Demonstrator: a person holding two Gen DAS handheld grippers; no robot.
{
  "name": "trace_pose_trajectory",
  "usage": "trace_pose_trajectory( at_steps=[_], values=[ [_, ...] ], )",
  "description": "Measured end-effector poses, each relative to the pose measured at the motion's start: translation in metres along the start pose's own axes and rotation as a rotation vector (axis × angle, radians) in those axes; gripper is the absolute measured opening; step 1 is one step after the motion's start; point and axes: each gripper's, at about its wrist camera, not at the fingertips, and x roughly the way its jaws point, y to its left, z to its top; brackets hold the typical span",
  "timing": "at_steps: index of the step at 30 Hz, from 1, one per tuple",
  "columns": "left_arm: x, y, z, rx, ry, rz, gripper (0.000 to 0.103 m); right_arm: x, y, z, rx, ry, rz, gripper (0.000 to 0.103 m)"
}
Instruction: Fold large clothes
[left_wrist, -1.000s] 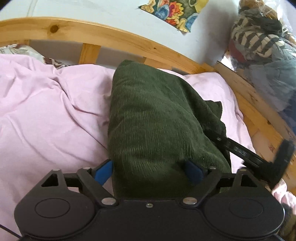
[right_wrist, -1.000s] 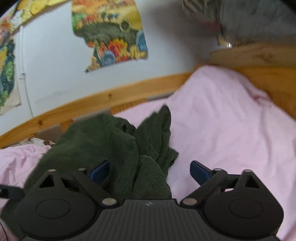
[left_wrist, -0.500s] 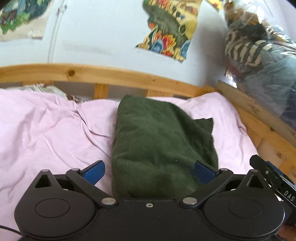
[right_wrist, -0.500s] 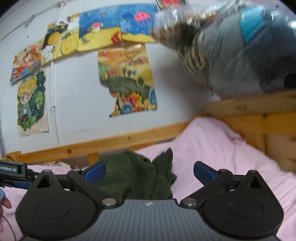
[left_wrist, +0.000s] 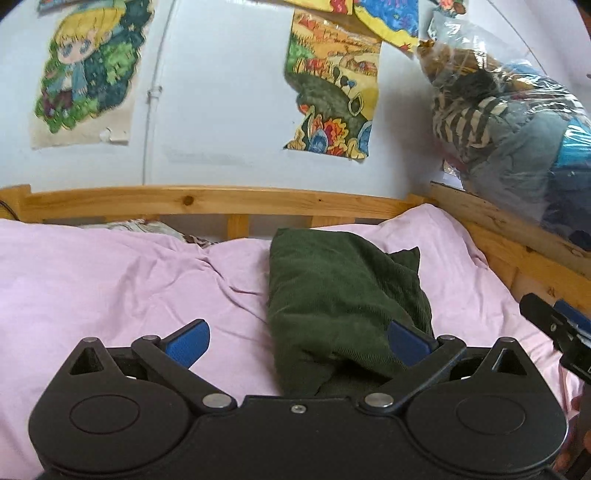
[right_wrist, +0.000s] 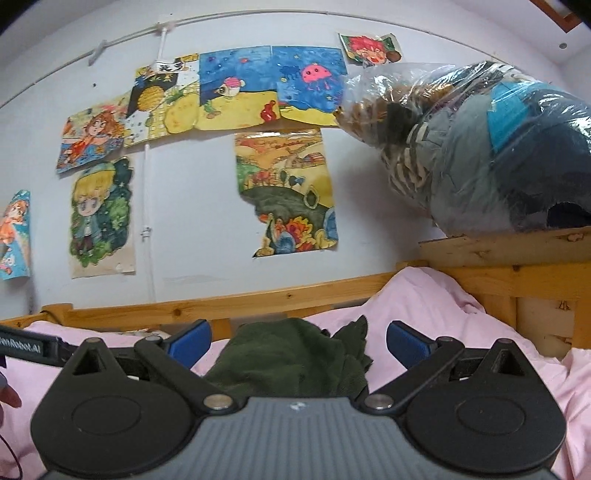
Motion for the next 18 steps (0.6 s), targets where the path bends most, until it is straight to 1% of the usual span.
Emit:
trace_pose_trajectory(
  at_steps=[5, 9, 14, 18],
  values=[
    [-0.024, 0.004, -0.018, 0.019, -0.004, 0.006, 0.102, -0.021, 0.011, -0.008, -0.001, 0.048, -0.003, 0.103],
    [-0.035, 0.011, -0.030, 0.021, 0.000, 0.019, 0.102, -0.030, 0.017, -0.014, -0.014, 0.083, -0.008, 0.103],
    [-0.040, 0.019, -0.044, 0.017, 0.007, 0.034, 0.102, -0.024, 0.017, -0.027, -0.022, 0.158, -0.026, 0.103],
    [-0.035, 0.023, -0.053, 0.025, 0.019, 0.053, 0.102, -0.018, 0.016, -0.034, -0.028, 0.182, -0.024, 0.103]
  ],
)
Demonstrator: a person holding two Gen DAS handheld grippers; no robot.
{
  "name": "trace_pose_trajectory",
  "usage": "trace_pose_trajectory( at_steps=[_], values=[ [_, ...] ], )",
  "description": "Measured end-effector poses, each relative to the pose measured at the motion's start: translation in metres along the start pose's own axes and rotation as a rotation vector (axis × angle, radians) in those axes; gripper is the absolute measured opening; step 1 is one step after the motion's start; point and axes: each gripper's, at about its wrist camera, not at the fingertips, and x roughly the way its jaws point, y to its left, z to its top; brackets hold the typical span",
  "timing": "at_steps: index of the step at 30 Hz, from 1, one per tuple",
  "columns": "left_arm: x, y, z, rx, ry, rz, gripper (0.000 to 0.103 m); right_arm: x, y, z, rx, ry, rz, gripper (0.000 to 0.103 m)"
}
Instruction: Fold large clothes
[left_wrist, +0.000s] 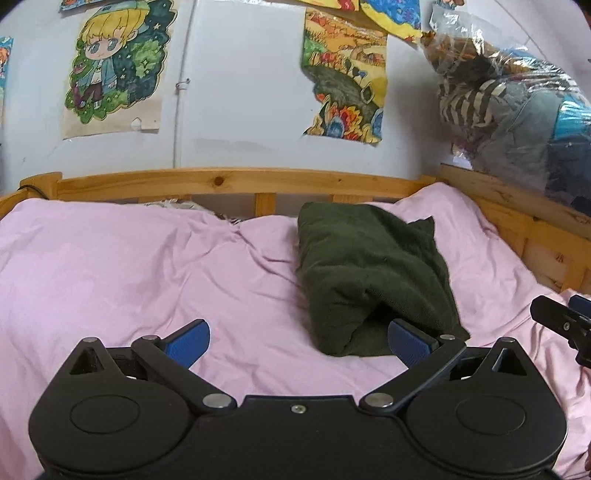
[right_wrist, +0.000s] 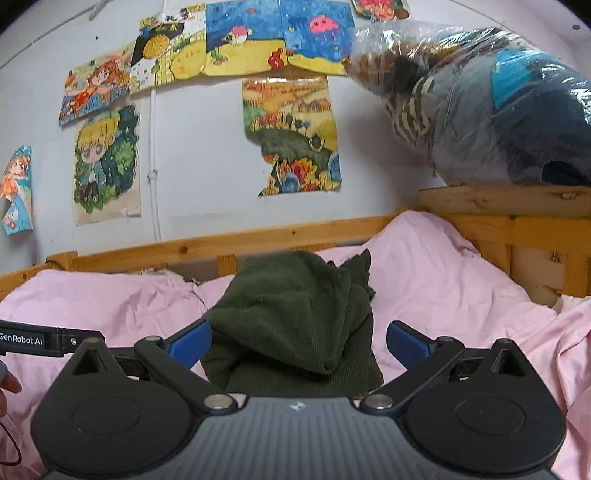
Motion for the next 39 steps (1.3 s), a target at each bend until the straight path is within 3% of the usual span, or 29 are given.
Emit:
trace_pose_trajectory(
  at_steps=[14, 39],
  values=[
    [0.021, 0.005, -0.013, -0.012, 0.059, 0.028, 0.102, 0.011, 0.000, -0.004, -0.009, 0.035, 0.006, 0.103],
    [0.018, 0.006, -0.013, -0.023, 0.061, 0.028, 0.102, 0.011, -0.003, -0.004, -0.006, 0.036, 0.010, 0.103]
  ],
)
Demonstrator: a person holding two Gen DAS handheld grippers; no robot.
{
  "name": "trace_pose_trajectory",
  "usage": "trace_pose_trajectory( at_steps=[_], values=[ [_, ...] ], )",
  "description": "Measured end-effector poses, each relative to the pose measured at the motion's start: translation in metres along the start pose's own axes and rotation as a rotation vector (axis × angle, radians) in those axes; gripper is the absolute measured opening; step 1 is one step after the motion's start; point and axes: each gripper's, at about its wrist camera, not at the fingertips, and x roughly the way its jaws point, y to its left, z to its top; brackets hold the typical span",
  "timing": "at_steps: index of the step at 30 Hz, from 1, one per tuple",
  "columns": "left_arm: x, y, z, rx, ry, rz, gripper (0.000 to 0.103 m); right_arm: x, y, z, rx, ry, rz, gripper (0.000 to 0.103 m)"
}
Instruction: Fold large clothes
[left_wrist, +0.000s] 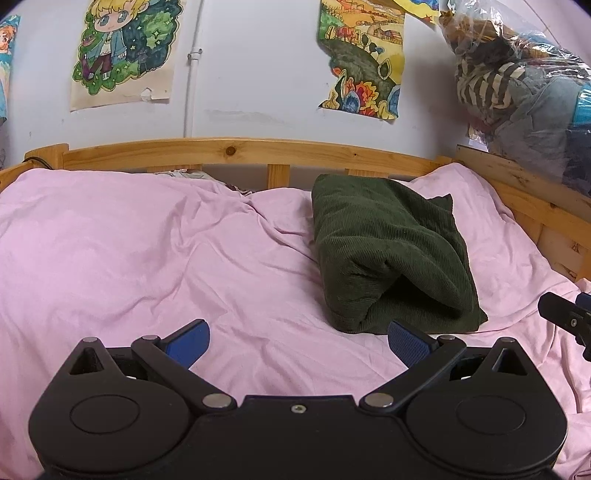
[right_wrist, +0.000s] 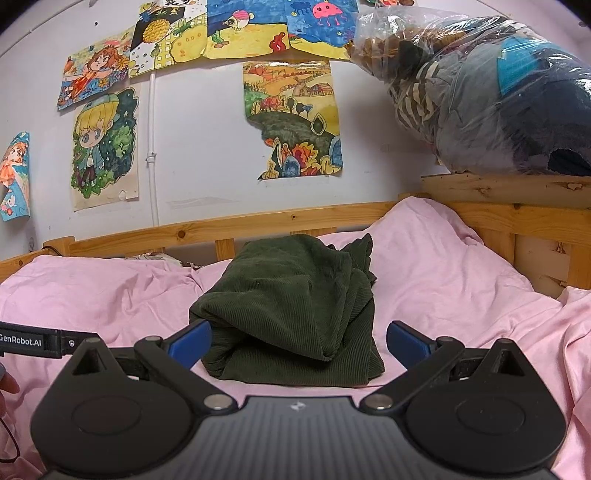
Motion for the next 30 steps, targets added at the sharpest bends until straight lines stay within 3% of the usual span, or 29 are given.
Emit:
trace_pose_trajectory(
  at_steps=[30],
  values=[
    [-0.0001, -0.0019, -0.0007, 0.004, 0.000, 0.001, 0.102, 0.0019, -0.0047, -0.0010, 0.008, 0.003, -0.003, 0.103]
  ],
)
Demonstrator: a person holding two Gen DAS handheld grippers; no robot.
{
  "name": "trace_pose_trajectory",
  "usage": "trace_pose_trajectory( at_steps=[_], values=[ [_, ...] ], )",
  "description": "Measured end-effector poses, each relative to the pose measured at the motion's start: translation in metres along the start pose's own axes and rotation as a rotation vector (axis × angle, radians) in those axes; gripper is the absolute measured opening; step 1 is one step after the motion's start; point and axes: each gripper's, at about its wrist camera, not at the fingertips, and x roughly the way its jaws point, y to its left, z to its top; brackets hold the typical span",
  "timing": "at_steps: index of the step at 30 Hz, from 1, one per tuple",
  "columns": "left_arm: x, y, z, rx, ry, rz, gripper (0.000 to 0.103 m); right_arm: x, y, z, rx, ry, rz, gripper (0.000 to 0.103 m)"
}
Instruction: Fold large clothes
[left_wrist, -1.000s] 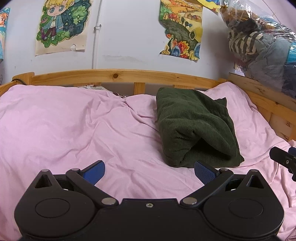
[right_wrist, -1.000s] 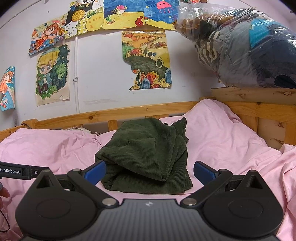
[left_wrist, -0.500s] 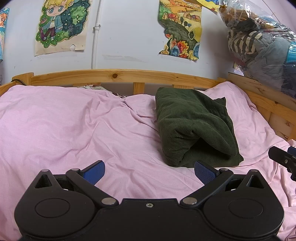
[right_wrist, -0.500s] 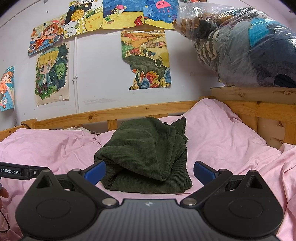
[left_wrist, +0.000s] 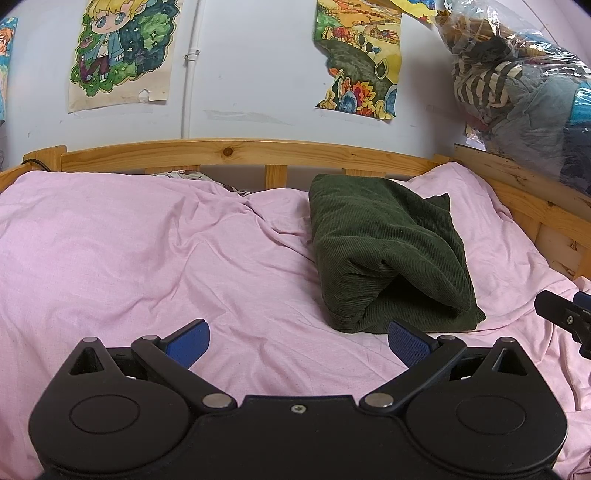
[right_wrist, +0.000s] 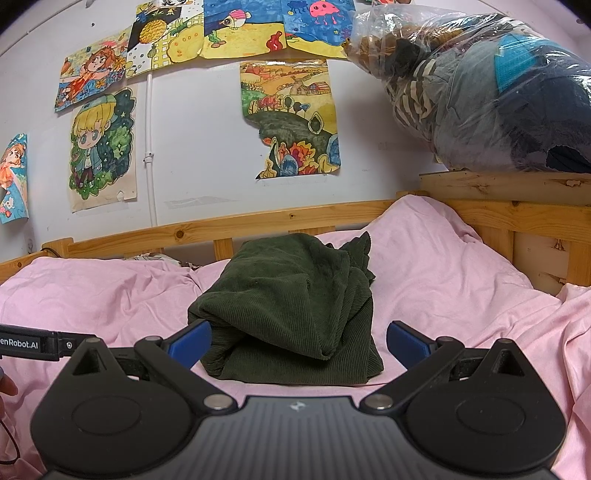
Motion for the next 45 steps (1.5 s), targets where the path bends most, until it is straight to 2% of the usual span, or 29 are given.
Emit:
trace_pose_trajectory(
  at_steps=[30, 45],
  values=[
    [0.0005, -0.0002, -0.0013, 0.008, 0.002, -0.005, 0.102, 0.0015, -0.0016, -0.0021, 0.017, 0.011, -0.006, 0.103],
    [0.0001, 0.0010, -0.0055, 0.003, 0.000, 0.004, 0.102, 0.0080, -0.0038, -0.0021, 0.025, 0.078, -0.075, 0.103]
  ],
)
